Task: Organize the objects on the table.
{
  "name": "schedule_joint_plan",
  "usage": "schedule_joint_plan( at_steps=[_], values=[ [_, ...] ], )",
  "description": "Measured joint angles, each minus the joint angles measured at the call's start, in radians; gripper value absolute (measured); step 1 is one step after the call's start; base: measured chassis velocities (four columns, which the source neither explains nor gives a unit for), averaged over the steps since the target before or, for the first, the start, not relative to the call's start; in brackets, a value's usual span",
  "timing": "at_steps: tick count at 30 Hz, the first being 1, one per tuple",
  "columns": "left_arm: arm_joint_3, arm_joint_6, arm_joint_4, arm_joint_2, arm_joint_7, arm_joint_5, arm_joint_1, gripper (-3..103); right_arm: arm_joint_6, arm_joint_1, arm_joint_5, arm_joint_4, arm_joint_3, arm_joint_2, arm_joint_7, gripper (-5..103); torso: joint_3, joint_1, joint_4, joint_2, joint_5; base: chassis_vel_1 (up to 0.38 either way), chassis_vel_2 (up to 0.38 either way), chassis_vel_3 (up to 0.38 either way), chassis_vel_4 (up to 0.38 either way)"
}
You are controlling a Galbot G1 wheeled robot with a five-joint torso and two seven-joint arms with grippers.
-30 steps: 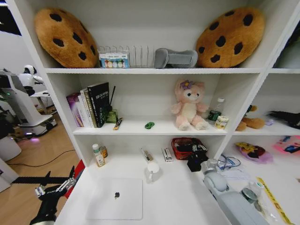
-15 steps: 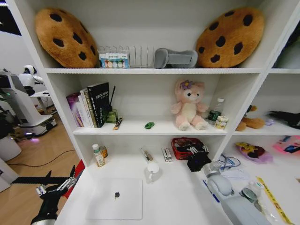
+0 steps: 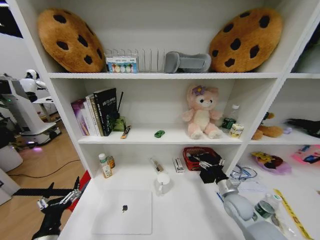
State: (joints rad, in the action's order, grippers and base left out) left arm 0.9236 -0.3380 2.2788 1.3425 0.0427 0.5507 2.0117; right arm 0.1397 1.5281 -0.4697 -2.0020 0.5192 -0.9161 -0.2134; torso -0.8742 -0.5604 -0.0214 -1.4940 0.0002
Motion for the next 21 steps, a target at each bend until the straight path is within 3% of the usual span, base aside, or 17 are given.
schedule_joint_plan(
  at_steps=[5, 11, 16, 19, 21],
  values=[
    [0.002, -0.014, -0.014, 0.011, -0.004, 0.003, 0.001, 100, -0.072, 0.243, 0.031, -0.131, 0.072, -0.022, -0.048, 100, 0.000, 0.000, -0.0005, 0.000, -0.0004, 0.000, 0.000, 0.000, 0.000],
    [-0.005, -0.026, -0.028, 0.016, -0.011, 0.001, 0.002, 100, -0.123, 0.315, 0.023, -0.120, 0.090, -0.041, -0.095, 100, 0.000, 0.000, 0.0000, 0.000, -0.0002, 0.000, 0.000, 0.000, 0.000],
    [-0.005, -0.028, -0.032, 0.012, -0.012, 0.001, -0.001, 100, -0.281, 0.304, -0.103, -0.092, 0.095, -0.027, -0.121, 100, 0.000, 0.000, 0.0000, 0.000, -0.0002, 0.000, 0.000, 0.000, 0.000],
    [-0.005, -0.027, -0.032, 0.012, -0.012, 0.001, -0.001, 100, -0.311, 0.293, -0.134, -0.087, 0.093, -0.022, -0.121, 100, 0.000, 0.000, -0.0001, 0.000, -0.0002, 0.000, 0.000, 0.000, 0.000],
    [-0.001, -0.030, -0.032, 0.012, -0.012, 0.002, 0.003, 100, -0.404, 0.241, -0.257, -0.074, 0.084, -0.005, -0.123, 100, 0.000, 0.000, 0.0001, 0.000, -0.0001, 0.000, 0.000, 0.000, 0.000]
  ],
)
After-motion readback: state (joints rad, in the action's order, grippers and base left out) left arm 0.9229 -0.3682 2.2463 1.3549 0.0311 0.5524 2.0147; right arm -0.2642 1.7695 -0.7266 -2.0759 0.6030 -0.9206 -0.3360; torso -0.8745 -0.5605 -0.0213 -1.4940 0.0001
